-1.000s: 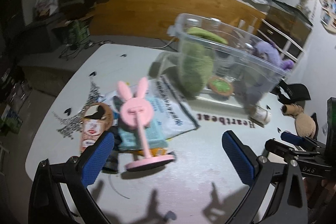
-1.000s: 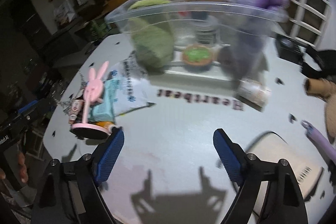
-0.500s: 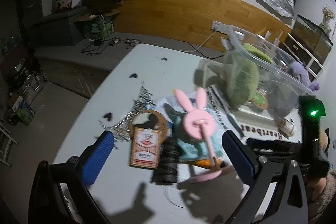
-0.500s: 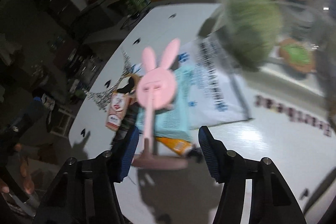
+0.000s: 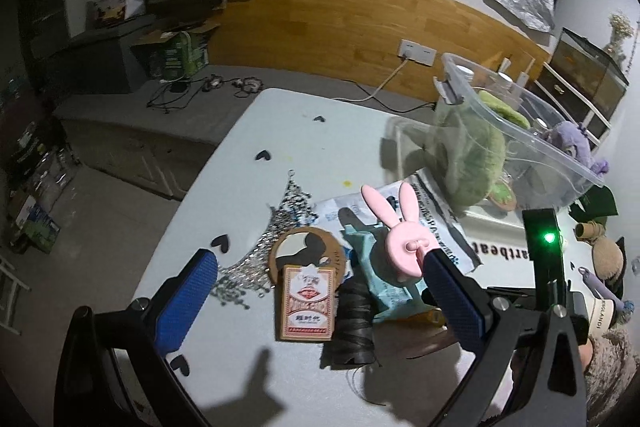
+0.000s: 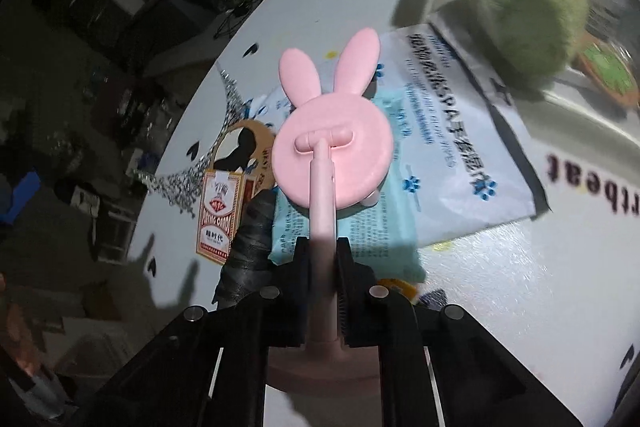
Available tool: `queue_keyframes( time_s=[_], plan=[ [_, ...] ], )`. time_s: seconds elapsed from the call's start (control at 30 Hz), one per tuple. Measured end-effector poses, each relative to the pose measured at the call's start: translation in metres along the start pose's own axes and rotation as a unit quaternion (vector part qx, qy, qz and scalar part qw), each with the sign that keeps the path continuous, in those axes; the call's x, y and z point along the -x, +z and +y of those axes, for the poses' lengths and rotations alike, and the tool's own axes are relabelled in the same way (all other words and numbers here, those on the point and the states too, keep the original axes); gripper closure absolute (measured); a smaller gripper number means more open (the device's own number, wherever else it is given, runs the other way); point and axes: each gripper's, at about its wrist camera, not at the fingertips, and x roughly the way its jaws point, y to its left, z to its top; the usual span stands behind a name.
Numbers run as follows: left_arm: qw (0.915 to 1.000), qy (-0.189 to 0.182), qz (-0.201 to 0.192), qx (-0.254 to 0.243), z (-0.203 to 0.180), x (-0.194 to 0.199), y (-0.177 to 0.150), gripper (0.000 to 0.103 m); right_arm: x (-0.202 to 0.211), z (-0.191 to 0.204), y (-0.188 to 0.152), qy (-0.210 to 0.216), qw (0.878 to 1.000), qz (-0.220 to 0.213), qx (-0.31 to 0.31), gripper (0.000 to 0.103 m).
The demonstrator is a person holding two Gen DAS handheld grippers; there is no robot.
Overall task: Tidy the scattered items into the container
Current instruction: 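Move the right tool toward the pink bunny stand and close on its stem, then lift the pink bunny stand by its stem with the right tool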
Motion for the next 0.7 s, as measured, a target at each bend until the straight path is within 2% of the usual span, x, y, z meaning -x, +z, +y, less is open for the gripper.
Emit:
queue_keyframes(
  time_s=[0.13, 0.3, 0.5, 0.7],
  plan=[
    [0.9992, -0.034, 0.003, -0.021, -0.017, -0.005, 0.002, 0.000, 0.015, -0.029, 0.000, 0.024, 0.997, -0.013, -0.073, 0.090],
    [0.9942, -0.086, 0.016, -0.064, -0.051, -0.014, -0.002, 0.000, 0.043, -0.075, -0.013, 0.033, 0.986, -0.037, -0.161, 0.090],
    [0.9823, -0.140, 0.044, -0.117, -0.108, -0.030, -0.017, 0.000, 0.083, -0.130, -0.034, 0.006, 0.970, -0.087, -0.229, 0.090],
    [0.9700, -0.170, 0.081, -0.153, -0.164, -0.051, -0.041, 0.000, 0.099, -0.173, -0.051, -0.037, 0.962, -0.112, -0.247, 0.090]
  ],
)
